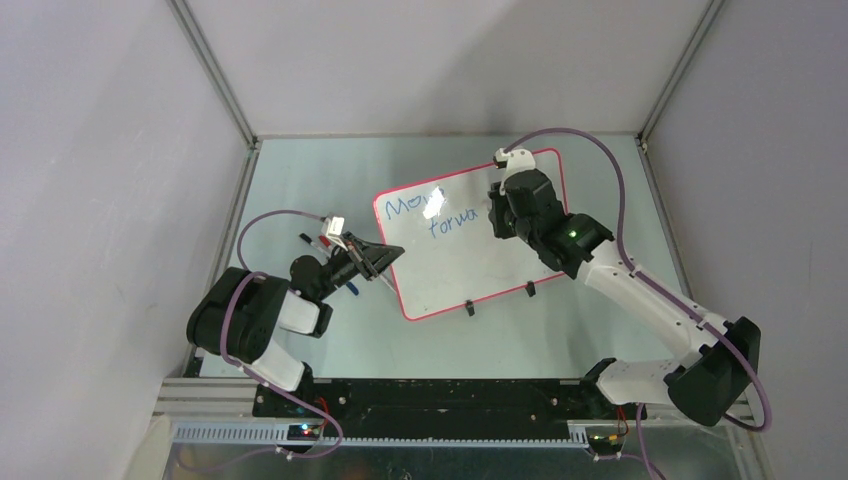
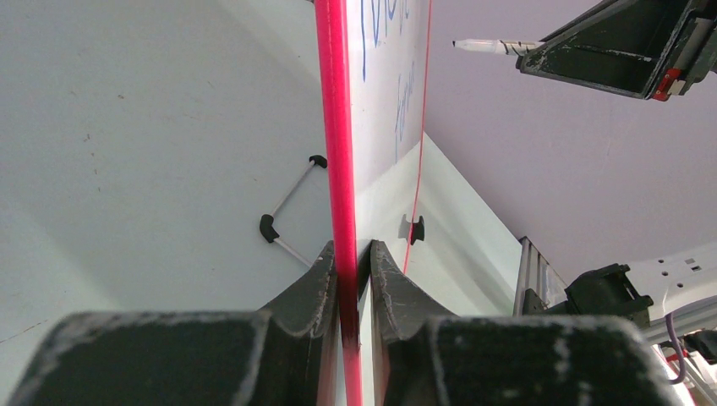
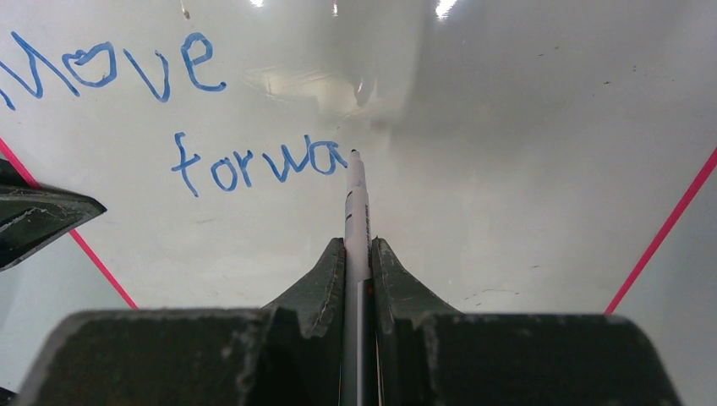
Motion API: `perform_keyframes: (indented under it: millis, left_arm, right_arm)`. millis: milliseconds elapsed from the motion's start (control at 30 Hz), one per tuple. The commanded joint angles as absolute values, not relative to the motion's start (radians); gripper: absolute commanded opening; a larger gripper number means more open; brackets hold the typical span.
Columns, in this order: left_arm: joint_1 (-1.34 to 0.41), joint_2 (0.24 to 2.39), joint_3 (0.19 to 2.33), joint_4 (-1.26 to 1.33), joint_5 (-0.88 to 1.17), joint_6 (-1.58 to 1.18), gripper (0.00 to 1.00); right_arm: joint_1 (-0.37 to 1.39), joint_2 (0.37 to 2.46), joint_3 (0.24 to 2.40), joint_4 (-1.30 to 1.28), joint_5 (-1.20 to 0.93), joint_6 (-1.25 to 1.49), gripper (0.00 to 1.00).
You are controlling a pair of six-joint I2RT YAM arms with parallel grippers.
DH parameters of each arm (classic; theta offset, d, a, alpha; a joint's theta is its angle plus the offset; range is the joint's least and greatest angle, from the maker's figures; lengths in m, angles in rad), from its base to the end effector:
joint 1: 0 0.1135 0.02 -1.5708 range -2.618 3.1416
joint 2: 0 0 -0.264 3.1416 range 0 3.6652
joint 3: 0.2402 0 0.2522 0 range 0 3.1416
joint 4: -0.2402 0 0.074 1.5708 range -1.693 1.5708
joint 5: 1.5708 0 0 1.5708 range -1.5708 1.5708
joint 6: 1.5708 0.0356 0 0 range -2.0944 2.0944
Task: Write a sentence on the whiteboard
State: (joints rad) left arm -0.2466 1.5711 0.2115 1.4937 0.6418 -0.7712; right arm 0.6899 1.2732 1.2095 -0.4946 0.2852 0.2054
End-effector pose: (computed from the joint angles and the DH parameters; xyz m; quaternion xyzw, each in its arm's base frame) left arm 0.2195 -0.0772 0.1643 0.0674 0.6648 -0.5294 0.5228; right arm 0.2244 0.1721 0.3529 -0.1408 0.8569 0.0957 0.4865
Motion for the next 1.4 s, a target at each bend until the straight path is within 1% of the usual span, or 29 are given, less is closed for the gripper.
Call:
perform_keyframes:
  millis: [0, 133, 267, 433, 533, 600, 667, 700, 733, 800, 900, 1000, 1100, 1367]
  left_arm:
    - [-0.238, 1.573, 0.232, 1.531, 0.61, -0.723, 0.09]
    - [-0.238, 1.569, 0.229, 1.53, 0.604, -0.721, 0.13]
    - [-0.238, 1.563, 0.224, 1.531, 0.601, -0.718, 0.19]
    - [-0.238, 1.544, 0.214, 1.531, 0.59, -0.704, 0.3]
    - [-0.239, 1.547, 0.214, 1.529, 0.591, -0.704, 0.28]
    - [-0.239, 1.553, 0.22, 1.531, 0.594, -0.708, 0.25]
    - [-0.238, 1.557, 0.218, 1.529, 0.584, -0.71, 0.18]
    - [-0.237, 1.558, 0.219, 1.529, 0.583, -0.711, 0.12]
    - [-0.237, 1.563, 0.222, 1.529, 0.582, -0.714, 0.08]
    - [-0.236, 1.57, 0.226, 1.531, 0.585, -0.718, 0.05]
    - [-0.236, 1.564, 0.222, 1.531, 0.583, -0.713, 0.05]
    - [-0.236, 1.56, 0.22, 1.531, 0.585, -0.71, 0.1]
    - [-0.236, 1.565, 0.222, 1.531, 0.585, -0.711, 0.12]
    - [-0.235, 1.564, 0.221, 1.53, 0.578, -0.715, 0.09]
  right_arm:
    - [0.683, 1.243, 1.212, -0.447, 0.309, 0.201, 0.0]
    - [0.684, 1.243, 1.213, -0.446, 0.305, 0.201, 0.0]
    - [0.683, 1.242, 1.212, -0.443, 0.305, 0.201, 0.0]
    - [0.681, 1.24, 1.212, -0.444, 0.305, 0.199, 0.0]
    - [0.681, 1.242, 1.212, -0.447, 0.304, 0.199, 0.0]
    - [0.68, 1.242, 1.212, -0.446, 0.305, 0.2, 0.0]
    - [0.681, 1.245, 1.211, -0.445, 0.306, 0.2, 0.0]
    - [0.681, 1.244, 1.211, -0.445, 0.306, 0.2, 0.0]
    - [0.68, 1.245, 1.211, -0.445, 0.306, 0.201, 0.0]
    - [0.681, 1.245, 1.211, -0.446, 0.31, 0.199, 0.0]
    - [0.681, 1.251, 1.211, -0.447, 0.314, 0.199, 0.0]
    - [0.681, 1.257, 1.211, -0.452, 0.313, 0.201, 0.0]
    - [0.681, 1.265, 1.212, -0.455, 0.307, 0.202, 0.0]
    - [0.682, 1.287, 1.212, -0.458, 0.276, 0.2, 0.0]
